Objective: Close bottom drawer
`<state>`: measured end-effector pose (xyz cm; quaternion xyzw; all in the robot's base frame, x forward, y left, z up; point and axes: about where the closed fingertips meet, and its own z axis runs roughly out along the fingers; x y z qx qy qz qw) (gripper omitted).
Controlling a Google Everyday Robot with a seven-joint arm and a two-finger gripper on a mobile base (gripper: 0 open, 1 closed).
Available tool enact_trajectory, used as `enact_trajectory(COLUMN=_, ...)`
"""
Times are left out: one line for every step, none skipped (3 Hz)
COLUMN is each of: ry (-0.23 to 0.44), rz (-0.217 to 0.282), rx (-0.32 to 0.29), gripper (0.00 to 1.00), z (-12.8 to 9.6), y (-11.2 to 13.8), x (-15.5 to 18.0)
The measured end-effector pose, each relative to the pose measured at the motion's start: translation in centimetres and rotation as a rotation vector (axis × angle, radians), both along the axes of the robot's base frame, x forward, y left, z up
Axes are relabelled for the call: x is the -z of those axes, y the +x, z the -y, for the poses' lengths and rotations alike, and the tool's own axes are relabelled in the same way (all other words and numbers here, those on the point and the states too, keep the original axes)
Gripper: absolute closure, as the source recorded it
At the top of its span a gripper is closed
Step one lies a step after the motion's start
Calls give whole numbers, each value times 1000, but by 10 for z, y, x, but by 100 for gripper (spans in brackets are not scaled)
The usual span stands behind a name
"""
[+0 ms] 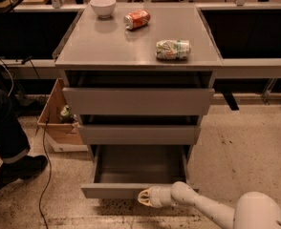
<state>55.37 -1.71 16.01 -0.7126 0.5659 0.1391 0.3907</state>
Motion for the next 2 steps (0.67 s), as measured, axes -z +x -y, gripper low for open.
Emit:
enact_trajectory(ry=40, rz=66, rx=-49, gripper=100, z=-22, y=20, x=-9)
enact_trajectory(ry=78, rz=154, rx=-83, gripper=100, z=-45, y=39, x=-19)
